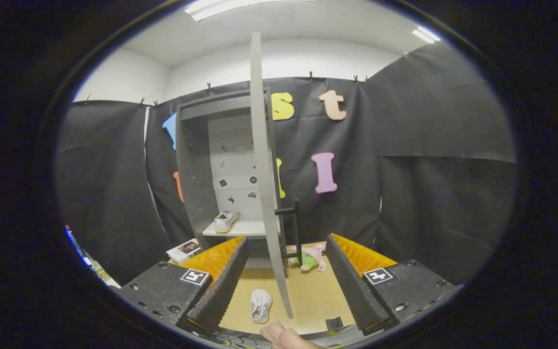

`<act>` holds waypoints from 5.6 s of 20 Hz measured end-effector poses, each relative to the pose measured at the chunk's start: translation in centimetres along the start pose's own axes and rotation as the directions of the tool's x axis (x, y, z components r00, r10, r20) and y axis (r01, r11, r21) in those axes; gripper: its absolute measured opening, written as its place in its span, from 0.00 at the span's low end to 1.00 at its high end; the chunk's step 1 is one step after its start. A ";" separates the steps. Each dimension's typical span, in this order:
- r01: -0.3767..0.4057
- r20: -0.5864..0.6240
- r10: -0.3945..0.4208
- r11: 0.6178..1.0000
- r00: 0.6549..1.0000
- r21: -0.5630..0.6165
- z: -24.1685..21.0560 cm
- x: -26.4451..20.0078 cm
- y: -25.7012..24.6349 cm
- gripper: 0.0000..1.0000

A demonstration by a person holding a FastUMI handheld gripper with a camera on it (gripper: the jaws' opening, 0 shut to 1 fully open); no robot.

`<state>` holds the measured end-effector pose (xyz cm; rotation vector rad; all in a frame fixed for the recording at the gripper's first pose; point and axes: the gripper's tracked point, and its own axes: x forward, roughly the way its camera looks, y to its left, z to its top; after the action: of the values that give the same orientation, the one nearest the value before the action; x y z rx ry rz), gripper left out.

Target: Open the shoe cabinet door, grab the shoes and put them into the shoe cabinet, then close the shoe cabinet door.

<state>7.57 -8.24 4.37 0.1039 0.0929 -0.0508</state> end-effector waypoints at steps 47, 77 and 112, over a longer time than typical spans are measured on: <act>0.045 -0.846 -0.103 0.995 0.524 -0.093 -50.4 21.3 10.9 0.52; 0.089 -0.689 -0.095 0.995 0.718 -0.045 -51.5 23.8 11.4 0.09; -0.202 -0.230 0.176 0.975 0.957 -0.093 -8.7 25.7 16.3 0.03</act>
<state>33.27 7.73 -5.00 0.0018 0.3069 0.1584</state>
